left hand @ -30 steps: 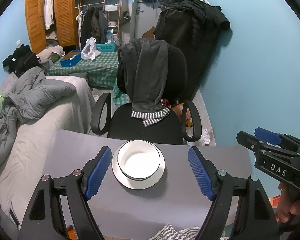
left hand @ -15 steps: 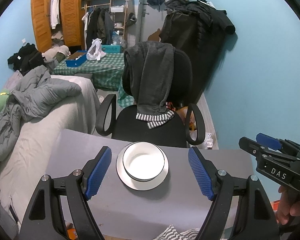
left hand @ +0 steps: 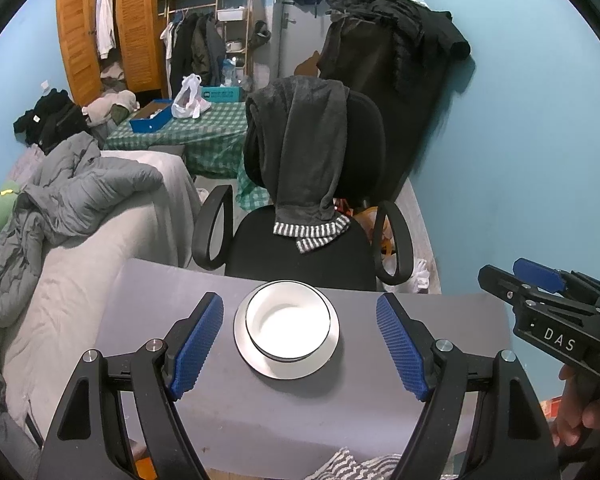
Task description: Organize plates and bowls
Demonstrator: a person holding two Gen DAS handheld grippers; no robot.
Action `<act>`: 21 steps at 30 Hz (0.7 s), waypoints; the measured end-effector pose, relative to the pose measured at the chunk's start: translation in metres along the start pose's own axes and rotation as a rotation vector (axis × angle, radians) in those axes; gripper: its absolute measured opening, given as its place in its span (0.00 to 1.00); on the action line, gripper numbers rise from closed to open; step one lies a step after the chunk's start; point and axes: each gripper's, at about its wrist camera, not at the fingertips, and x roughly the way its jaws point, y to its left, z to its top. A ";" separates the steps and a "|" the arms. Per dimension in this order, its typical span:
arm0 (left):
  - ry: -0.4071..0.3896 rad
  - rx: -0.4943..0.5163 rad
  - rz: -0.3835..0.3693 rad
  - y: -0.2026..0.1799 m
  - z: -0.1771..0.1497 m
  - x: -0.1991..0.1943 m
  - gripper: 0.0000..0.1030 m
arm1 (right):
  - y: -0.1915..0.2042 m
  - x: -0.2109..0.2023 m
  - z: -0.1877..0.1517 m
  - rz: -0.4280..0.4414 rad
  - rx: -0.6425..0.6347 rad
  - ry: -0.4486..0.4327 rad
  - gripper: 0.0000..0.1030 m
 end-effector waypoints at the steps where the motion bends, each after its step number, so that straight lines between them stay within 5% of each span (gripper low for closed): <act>1: 0.000 -0.001 -0.001 0.002 0.001 0.000 0.78 | 0.000 0.000 0.000 0.000 0.002 0.001 0.55; 21: 0.042 0.015 -0.017 0.005 0.007 0.004 0.78 | 0.002 0.002 0.000 0.006 0.033 0.004 0.55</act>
